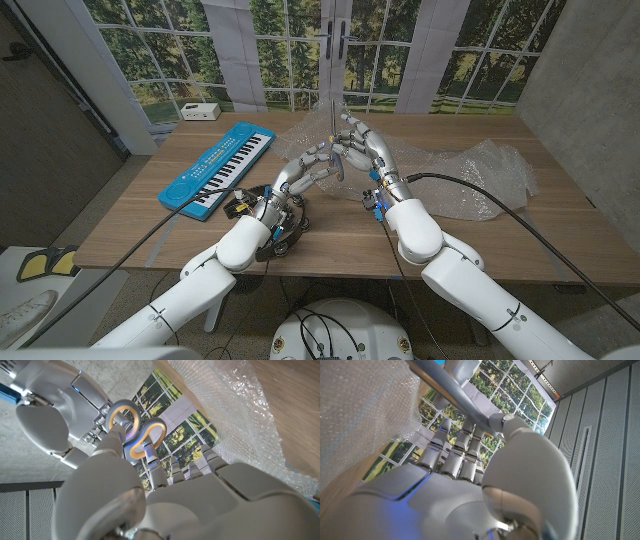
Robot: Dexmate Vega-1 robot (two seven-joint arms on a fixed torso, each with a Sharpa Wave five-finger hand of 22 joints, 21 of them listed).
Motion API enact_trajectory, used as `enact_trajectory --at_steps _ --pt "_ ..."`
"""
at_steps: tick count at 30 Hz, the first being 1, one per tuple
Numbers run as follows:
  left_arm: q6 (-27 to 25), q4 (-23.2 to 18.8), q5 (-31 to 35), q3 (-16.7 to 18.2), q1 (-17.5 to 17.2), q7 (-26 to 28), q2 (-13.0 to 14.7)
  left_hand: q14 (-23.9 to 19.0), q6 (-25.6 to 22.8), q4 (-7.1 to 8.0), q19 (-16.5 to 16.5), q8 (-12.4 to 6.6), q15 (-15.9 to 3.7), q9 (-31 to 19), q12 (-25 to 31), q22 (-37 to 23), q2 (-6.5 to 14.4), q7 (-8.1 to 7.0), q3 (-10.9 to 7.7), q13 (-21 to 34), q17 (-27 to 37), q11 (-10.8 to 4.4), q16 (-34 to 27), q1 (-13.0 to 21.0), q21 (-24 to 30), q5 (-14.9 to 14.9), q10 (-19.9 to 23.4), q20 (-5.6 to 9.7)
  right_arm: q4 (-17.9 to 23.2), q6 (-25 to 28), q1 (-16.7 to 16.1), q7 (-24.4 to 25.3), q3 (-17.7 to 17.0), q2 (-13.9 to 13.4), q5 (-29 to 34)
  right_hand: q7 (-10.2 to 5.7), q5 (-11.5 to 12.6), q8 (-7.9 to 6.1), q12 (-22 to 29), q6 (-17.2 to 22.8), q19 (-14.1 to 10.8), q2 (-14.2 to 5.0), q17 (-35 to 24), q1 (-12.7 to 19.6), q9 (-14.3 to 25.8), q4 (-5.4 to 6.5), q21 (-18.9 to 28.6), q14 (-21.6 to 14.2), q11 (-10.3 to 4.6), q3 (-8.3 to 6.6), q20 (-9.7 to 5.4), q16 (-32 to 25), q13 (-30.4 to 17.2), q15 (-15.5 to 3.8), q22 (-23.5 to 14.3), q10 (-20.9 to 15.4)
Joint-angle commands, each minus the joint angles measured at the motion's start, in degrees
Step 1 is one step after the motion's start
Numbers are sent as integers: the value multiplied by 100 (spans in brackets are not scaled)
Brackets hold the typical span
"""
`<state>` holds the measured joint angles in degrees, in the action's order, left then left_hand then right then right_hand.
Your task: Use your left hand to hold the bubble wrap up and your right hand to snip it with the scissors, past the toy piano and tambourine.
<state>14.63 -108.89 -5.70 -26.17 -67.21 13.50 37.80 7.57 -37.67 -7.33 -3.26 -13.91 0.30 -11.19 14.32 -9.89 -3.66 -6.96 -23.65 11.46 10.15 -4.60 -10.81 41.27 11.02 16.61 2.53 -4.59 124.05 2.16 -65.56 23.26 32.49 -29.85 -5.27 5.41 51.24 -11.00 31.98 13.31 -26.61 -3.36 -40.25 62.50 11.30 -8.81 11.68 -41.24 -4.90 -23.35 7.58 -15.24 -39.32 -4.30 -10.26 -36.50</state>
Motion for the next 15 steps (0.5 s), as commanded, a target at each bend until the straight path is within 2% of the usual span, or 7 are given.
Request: enact_trajectory --at_steps 1,6,8,9,10,15 --pt "-56 -29 -10 -9 -15 -2 0 -44 -63 3 -13 7 8 5 9 -4 28 -2 52 11 -4 -34 3 71 -8 25 44 14 4 -78 -34 -34 -9 -5 -60 3 45 2 1898 47 29 -56 -8 9 22 2 7 -58 -346 -52 -8 5 -1676 -756 -9 -345" --pt "2 -8 -65 -16 -8 -62 11 -103 -119 19 -25 10 -13 5 28 -5 67 14 72 11 -3 -35 -15 88 -3 35 112 17 23 -112 -56 -40 -18 -22 -56 -3 43 0 1909 56 31 -60 -22 7 22 4 8 -53 -346 -49 -12 9 -1687 -763 -9 -345" --pt "34 16 -107 -22 1 -94 3 -118 -125 39 -23 18 -12 2 37 -6 122 11 70 12 -1 -37 -20 93 -3 39 146 7 22 -109 -59 -41 -23 -16 -71 4 44 0 1912 58 28 -57 -23 11 22 -1 9 -63 -340 -51 -7 9 -1685 -756 -9 -350" --pt "41 22 -78 -27 5 -84 3 -121 -138 73 -33 28 -5 -2 36 -8 242 14 49 13 4 -36 -21 111 2 46 156 -2 18 -119 -61 -44 -25 -14 -79 1 47 1 1910 58 29 -59 -20 8 22 2 9 -62 -343 -55 -10 14 -1684 -754 -9 -348" --pt "51 25 -80 -31 10 -99 9 -124 -154 81 -32 29 -8 -3 40 -9 271 8 49 14 4 -36 -21 117 2 45 171 -3 16 -124 -62 -46 -26 -16 -81 1 45 1 1912 57 33 -57 -24 8 22 1 8 -60 -344 -51 -10 14 -1685 -756 -9 -348" --pt "60 28 -61 -37 5 -75 -10 -157 -217 98 -57 31 -24 -4 52 -9 320 -6 74 15 1 -84 -26 124 11 36 230 14 16 -157 -72 -51 -30 -19 -82 -2 48 1 1913 59 32 -58 -24 8 22 0 9 -67 -343 -55 -12 18 -1682 -763 -9 -348"
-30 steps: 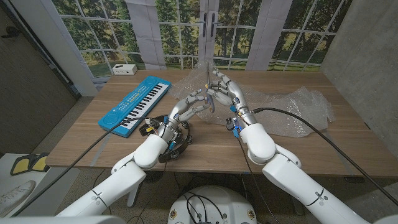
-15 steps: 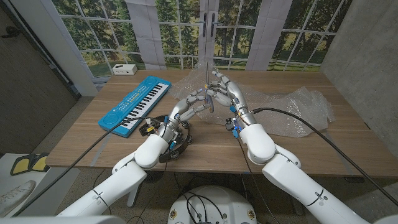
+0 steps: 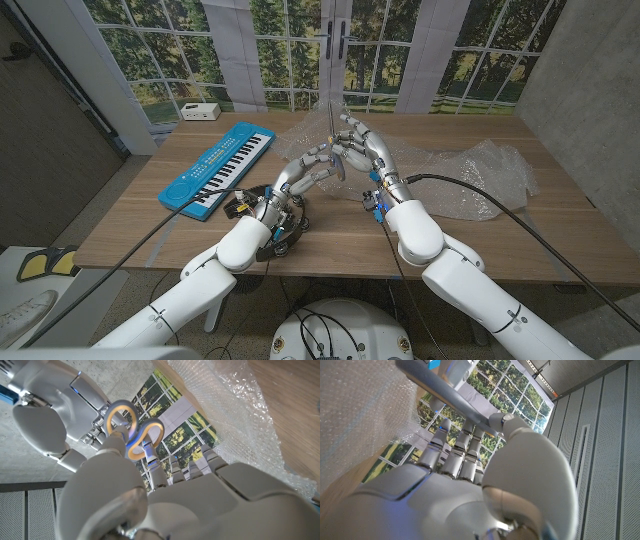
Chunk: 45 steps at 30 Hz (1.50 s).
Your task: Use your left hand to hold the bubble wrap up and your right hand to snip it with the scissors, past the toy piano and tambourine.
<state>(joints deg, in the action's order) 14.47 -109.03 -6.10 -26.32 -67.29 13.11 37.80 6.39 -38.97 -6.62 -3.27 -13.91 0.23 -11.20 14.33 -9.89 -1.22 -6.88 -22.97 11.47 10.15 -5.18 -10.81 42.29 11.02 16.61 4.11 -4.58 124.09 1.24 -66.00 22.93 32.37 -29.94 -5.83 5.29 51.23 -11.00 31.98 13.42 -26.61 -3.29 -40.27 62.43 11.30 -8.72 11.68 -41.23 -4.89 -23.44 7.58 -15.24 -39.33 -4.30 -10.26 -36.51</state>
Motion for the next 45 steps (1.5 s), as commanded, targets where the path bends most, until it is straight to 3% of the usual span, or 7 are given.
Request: enact_trajectory --at_steps 1,9,19,25,45 --pt "106 61 -75 -24 18 -70 -17 -54 -134 31 -58 22 -23 -4 59 -9 91 -20 15 15 0 -20 -28 24 11 32 97 13 8 -74 -28 -19 -18 -8 -27 18 50 0 1911 51 25 -59 -21 12 22 -8 12 -75 -346 -45 -3 18 -1675 -762 -9 -351" --pt "224 165 -259 -30 30 -135 -92 -138 -264 56 -79 13 -50 -5 79 -10 165 12 53 17 -1 -33 -45 29 16 11 187 19 16 -67 -34 -35 -22 -9 -49 10 48 0 1920 58 25 -61 -36 13 22 -9 12 -78 -334 -43 -2 23 -1683 -760 -9 -343" --pt "149 104 -173 -32 22 -76 -88 -138 -267 39 -82 64 -66 1 60 -9 81 25 157 19 -1 -11 -25 20 10 -16 188 30 2 -95 -40 -17 16 34 -40 -7 46 4 1925 52 54 -64 -56 11 22 -8 3 -50 -339 -39 17 45 -1680 -764 -9 -342" --pt "117 84 -129 -31 17 -43 -85 -123 -225 22 -71 103 -53 1 46 -9 31 26 206 21 -1 16 -12 30 4 -23 176 33 -1 -98 -40 -24 91 65 -3 -25 -14 -11 1891 100 90 -52 -152 46 23 -34 -8 11 -326 26 96 18 -1585 -763 -9 -384" --pt "117 72 -27 -84 43 -87 -52 -130 -218 -4 -65 149 -52 -7 23 -10 22 20 275 24 -1 20 -3 93 0 -35 170 21 -31 -123 -94 128 72 184 -6 -115 -184 -32 1703 204 174 -16 -286 82 29 -45 -24 110 -299 157 159 6 -1194 -760 -10 -494"
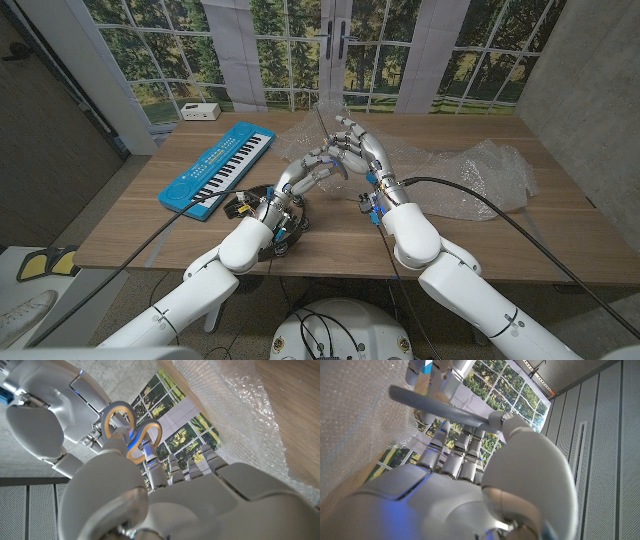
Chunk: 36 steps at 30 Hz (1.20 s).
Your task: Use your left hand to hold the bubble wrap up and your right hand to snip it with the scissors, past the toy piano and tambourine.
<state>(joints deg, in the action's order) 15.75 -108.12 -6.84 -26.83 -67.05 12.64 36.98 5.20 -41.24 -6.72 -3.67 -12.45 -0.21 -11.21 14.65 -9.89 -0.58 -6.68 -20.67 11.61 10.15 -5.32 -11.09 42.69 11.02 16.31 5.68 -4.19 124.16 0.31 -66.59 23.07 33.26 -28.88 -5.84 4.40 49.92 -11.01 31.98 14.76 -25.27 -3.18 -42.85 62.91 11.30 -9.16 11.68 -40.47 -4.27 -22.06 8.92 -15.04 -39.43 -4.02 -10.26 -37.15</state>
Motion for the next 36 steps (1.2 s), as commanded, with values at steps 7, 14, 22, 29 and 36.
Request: enact_trajectory --at_steps 7,14,22,29,36 --pt "75 14 97 -16 -40 113 -51 -94 -38 12 -59 1 -17 -14 14 -12 -2 -12 69 13 -1 26 -1 73 13 -17 92 -45 -98 -89 -79 304 -74 181 29 -274 -186 -48 1629 143 121 -19 -111 75 39 -14 -39 174 -403 104 79 4 -1034 -825 -12 -456" --pt "128 25 216 23 -129 409 -215 -251 -370 -65 -217 -65 -87 -11 85 -11 -174 2 217 17 0 -51 -25 183 49 13 351 -60 -108 -79 -78 307 -57 192 45 -298 -244 -44 1589 152 194 -19 -131 123 45 -30 -57 205 -395 122 86 15 -947 -825 -11 -481" --pt "139 41 245 -10 -105 400 -265 -321 -455 -73 -258 -64 -112 -10 94 -13 -206 13 270 19 0 -64 -33 223 52 38 415 -46 -93 -50 -50 209 7 168 32 -303 -289 -44 1561 172 231 -18 -113 134 51 -21 -57 216 -401 124 112 47 -892 -820 -9 -490" --pt "86 25 256 -7 -84 389 -267 -339 -487 -68 -267 -60 -115 -16 87 -15 -167 31 276 21 -1 -78 -29 259 49 51 421 -45 -71 -101 -51 134 48 136 30 -282 -334 -51 1556 209 241 -10 -107 127 55 -8 -48 199 -396 143 121 56 -859 -826 -8 -523" --pt "57 39 276 -28 -70 413 -301 -350 -468 -68 -267 -34 -104 -19 73 -16 -145 23 290 22 -1 -83 -21 296 43 63 408 -51 -59 -153 -34 116 81 156 64 -284 -373 -50 1552 228 273 -15 -101 132 59 -1 -51 204 -428 149 124 74 -857 -833 -7 -515"
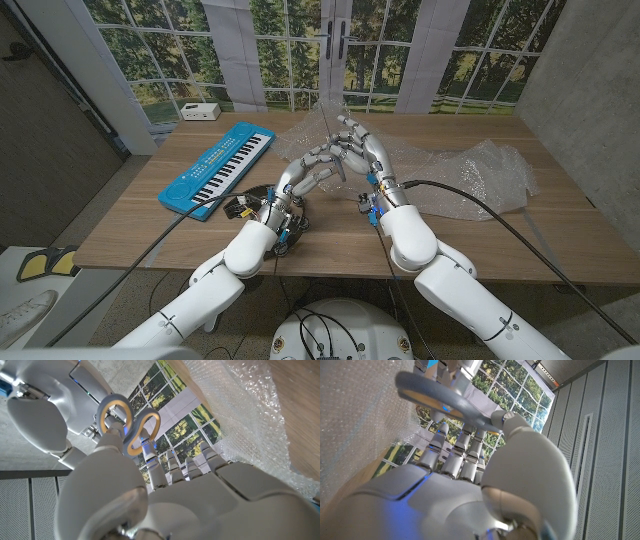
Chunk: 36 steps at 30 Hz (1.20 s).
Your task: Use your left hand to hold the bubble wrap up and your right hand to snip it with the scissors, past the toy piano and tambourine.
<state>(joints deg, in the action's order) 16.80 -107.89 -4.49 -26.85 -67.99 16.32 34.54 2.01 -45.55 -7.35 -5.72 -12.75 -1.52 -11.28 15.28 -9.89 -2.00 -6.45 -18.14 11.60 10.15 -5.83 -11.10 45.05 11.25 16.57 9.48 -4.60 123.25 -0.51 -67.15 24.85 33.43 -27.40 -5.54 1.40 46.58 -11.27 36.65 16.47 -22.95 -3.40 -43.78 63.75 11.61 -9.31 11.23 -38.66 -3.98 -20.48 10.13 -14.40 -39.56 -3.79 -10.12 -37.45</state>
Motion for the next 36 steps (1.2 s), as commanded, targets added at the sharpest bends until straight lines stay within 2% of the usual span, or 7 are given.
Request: enact_trajectory --at_steps 1,7,13,23,25,27,36 --pt "-53 19 46 -29 24 56 -66 -31 -34 -6 -62 -1 24 -13 14 -16 -2 -4 40 24 -1 -23 -20 66 20 39 42 -7 32 -72 24 -56 70 19 40 17 -43 -25 1086 61 43 1 -8 49 29 17 -5 23 -463 -10 6 12 -848 -856 -20 -479" --pt "-74 17 165 -62 32 78 -47 -9 12 -12 -55 34 30 -14 -9 -16 -13 6 66 25 0 -9 -2 96 12 48 7 -6 19 -73 42 -54 96 59 57 11 -112 -28 1079 90 72 -4 -62 66 31 15 -7 40 -431 36 27 -14 -840 -874 -19 -471" --pt "-97 5 173 -70 26 23 11 61 243 -20 -39 144 63 -23 -81 -16 -59 -79 146 31 4 38 32 150 -4 70 -135 -23 -21 -136 -5 78 43 139 57 -65 -240 -30 1024 126 115 -41 -171 138 36 -2 -8 122 -418 104 -3 -51 -770 -892 -19 -435" --pt "24 87 244 -113 39 127 -99 38 165 2 -40 113 47 -29 -72 -18 -145 -74 253 37 11 27 21 116 -6 78 -92 -13 -61 -242 -27 29 71 188 -24 -109 -407 -32 964 165 158 -95 -227 231 45 -16 -3 156 -396 169 -26 -72 -684 -894 -21 -420" --pt "58 110 240 -118 39 142 -125 -1 121 14 -60 98 24 -32 -65 -19 -158 -69 286 39 13 -39 7 108 0 86 -65 -25 -51 -244 -29 6 74 169 -23 -100 -421 -32 954 169 157 -98 -219 237 46 -16 0 158 -415 169 -20 -64 -670 -885 -21 -417" --pt "88 136 252 -124 38 178 -164 -23 48 24 -72 73 16 -36 -55 -21 -152 -78 305 41 14 4 1 108 4 94 -31 -25 -41 -234 -31 -3 79 166 -27 -104 -439 -33 947 177 162 -100 -222 242 46 -15 0 155 -424 175 -18 -66 -651 -887 -21 -430" --pt "206 217 224 -147 85 141 -222 -66 -47 44 -96 51 -4 -44 -35 -23 -127 -38 347 46 14 -33 -4 130 9 121 45 -3 -43 -181 -29 -5 78 169 -53 -94 -499 -36 933 210 173 -90 -202 272 50 -23 6 164 -400 178 -8 -36 -595 -875 -20 -486"
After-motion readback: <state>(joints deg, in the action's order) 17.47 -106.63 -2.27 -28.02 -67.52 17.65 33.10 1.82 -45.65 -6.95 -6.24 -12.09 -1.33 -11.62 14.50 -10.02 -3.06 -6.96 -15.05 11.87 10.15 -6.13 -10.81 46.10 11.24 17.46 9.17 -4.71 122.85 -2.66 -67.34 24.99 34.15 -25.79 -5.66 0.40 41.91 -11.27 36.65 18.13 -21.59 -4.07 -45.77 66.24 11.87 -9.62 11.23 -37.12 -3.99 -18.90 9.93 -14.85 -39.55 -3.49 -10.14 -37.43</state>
